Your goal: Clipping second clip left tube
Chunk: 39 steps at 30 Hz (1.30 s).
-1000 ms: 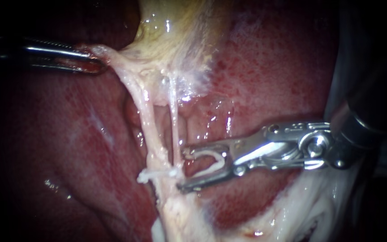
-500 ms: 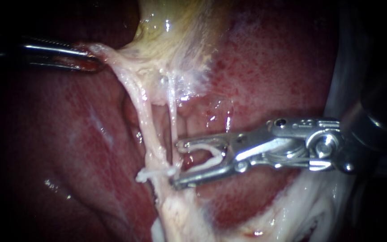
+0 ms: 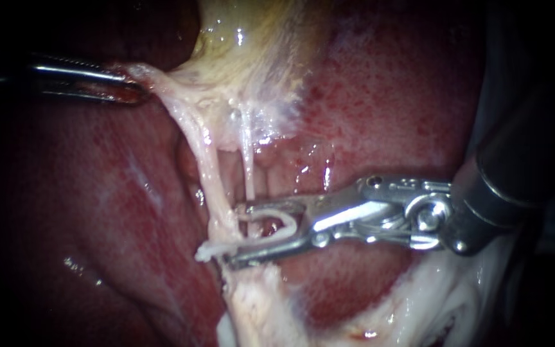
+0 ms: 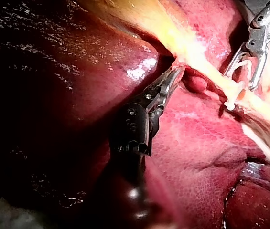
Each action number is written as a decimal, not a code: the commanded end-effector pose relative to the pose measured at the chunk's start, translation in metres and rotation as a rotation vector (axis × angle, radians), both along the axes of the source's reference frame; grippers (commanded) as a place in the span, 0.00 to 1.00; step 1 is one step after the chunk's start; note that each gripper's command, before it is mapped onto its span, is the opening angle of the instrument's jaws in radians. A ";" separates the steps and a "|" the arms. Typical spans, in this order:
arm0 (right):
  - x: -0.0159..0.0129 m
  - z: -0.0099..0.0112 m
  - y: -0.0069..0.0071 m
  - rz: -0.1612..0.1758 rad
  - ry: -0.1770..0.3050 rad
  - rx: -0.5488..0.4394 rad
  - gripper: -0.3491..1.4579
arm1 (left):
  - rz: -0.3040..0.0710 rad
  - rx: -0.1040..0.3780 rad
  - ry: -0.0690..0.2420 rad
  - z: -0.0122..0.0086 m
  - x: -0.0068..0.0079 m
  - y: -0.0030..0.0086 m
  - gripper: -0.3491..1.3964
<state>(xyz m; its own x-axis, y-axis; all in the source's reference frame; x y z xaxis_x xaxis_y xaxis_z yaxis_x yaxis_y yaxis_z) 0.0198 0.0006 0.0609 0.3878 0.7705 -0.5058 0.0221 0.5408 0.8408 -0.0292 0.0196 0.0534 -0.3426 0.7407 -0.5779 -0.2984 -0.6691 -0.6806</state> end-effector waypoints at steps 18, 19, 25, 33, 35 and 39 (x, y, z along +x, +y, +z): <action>0.0029 0.0009 0.0001 -0.090 -0.004 0.114 0.46 | 0.000 -0.001 0.001 0.0000 -0.0001 0.0000 0.00; 0.0033 0.0008 0.0000 -0.090 0.005 0.116 0.46 | -0.001 -0.001 0.001 0.0001 -0.0001 0.0000 0.00; 0.0048 0.0004 -0.0002 -0.068 0.047 0.132 0.46 | 0.000 -0.001 0.001 0.0002 -0.0001 0.0000 0.00; 0.0058 -0.0004 -0.0008 -0.041 0.110 0.172 0.47 | -0.001 -0.001 0.001 0.0003 -0.0002 0.0000 0.00; 0.0059 -0.0009 -0.0011 -0.040 0.124 0.181 0.47 | -0.001 -0.001 0.001 0.0003 -0.0002 0.0000 0.00; 0.0061 -0.0019 -0.0016 -0.033 0.150 0.207 0.47 | 0.000 -0.002 0.001 0.0003 -0.0002 0.0000 0.00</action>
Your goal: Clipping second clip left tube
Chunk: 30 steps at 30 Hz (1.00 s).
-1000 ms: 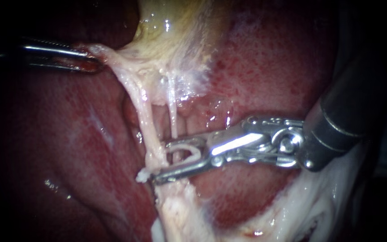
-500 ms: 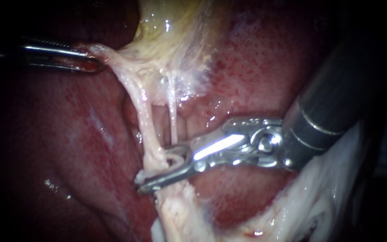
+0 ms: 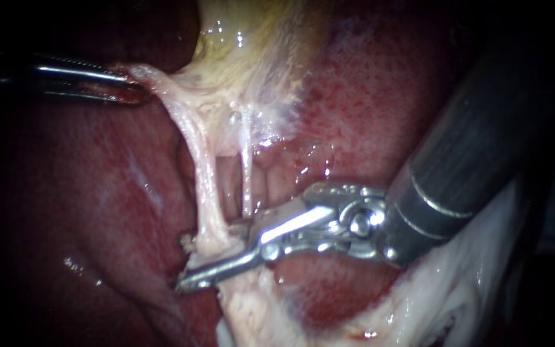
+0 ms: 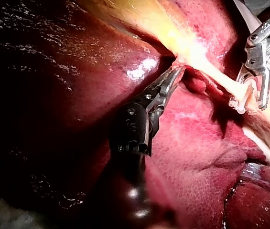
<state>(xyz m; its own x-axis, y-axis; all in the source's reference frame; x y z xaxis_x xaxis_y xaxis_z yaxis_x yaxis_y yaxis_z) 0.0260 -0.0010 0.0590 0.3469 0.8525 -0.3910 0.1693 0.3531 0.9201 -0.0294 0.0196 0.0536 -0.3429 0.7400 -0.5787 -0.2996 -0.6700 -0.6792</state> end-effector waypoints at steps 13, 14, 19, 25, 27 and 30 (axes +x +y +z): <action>-0.0004 -0.0013 0.0000 -0.016 0.028 0.014 0.35 | 0.001 0.000 -0.001 0.0000 0.0001 0.0000 0.00; -0.0004 -0.0012 0.0000 -0.017 0.028 0.014 0.32 | 0.001 0.000 -0.001 0.0000 0.0001 0.0000 0.00; -0.0006 -0.0012 0.0001 -0.017 0.029 0.014 0.22 | 0.000 0.000 -0.001 0.0000 0.0001 0.0000 0.00; -0.0007 -0.0011 0.0002 -0.018 0.029 0.014 0.09 | 0.000 0.000 -0.001 0.0000 0.0000 0.0000 0.00; -0.0007 -0.0011 0.0003 -0.018 0.029 0.015 0.05 | 0.000 0.000 -0.001 0.0000 0.0001 0.0000 0.00; -0.0008 -0.0008 0.0004 -0.018 0.029 0.015 0.00 | 0.000 0.000 -0.001 0.0000 0.0000 0.0000 0.00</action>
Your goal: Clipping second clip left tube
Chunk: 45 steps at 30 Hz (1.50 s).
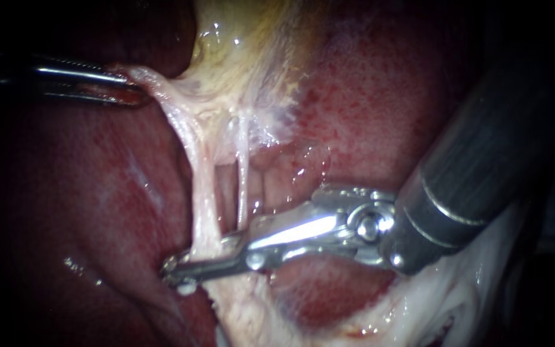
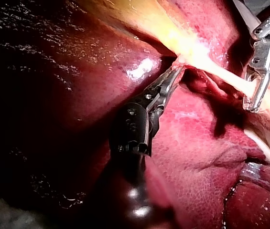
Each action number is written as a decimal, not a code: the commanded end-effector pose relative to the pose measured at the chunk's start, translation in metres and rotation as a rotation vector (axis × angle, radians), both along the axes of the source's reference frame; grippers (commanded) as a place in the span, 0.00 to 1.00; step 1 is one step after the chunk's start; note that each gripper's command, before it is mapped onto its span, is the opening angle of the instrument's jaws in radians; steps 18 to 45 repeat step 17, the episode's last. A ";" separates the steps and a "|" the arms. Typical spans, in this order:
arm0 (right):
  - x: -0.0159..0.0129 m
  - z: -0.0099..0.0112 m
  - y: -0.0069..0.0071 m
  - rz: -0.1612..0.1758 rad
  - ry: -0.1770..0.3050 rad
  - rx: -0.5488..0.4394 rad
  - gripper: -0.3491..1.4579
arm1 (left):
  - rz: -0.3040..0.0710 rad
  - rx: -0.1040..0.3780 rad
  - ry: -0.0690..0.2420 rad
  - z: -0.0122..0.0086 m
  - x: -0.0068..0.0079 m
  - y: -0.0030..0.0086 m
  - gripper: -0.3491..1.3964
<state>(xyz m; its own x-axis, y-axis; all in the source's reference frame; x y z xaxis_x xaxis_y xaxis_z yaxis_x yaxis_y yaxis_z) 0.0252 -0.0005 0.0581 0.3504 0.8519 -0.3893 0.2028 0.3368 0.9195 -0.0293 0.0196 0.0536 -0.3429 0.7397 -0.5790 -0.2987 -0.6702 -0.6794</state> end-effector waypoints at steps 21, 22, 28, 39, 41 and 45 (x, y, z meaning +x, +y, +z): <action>-0.0004 0.0008 -0.0002 -0.005 -0.011 0.024 0.00 | 0.000 0.000 0.000 0.0001 0.0000 0.0001 0.00; -0.0004 0.0008 -0.0002 -0.005 -0.011 0.024 0.00 | 0.000 0.000 0.000 0.0001 0.0000 0.0001 0.00; -0.0004 0.0008 -0.0002 -0.005 -0.011 0.024 0.00 | 0.000 0.000 0.000 0.0001 0.0000 0.0001 0.00; -0.0004 0.0008 -0.0002 -0.005 -0.011 0.024 0.00 | 0.000 0.000 0.000 0.0001 0.0000 0.0001 0.00; -0.0004 0.0008 -0.0002 -0.005 -0.011 0.024 0.00 | 0.000 0.000 0.000 0.0001 0.0000 0.0001 0.00; -0.0004 0.0008 -0.0002 -0.005 -0.011 0.024 0.00 | 0.000 0.000 0.000 0.0001 0.0000 0.0001 0.00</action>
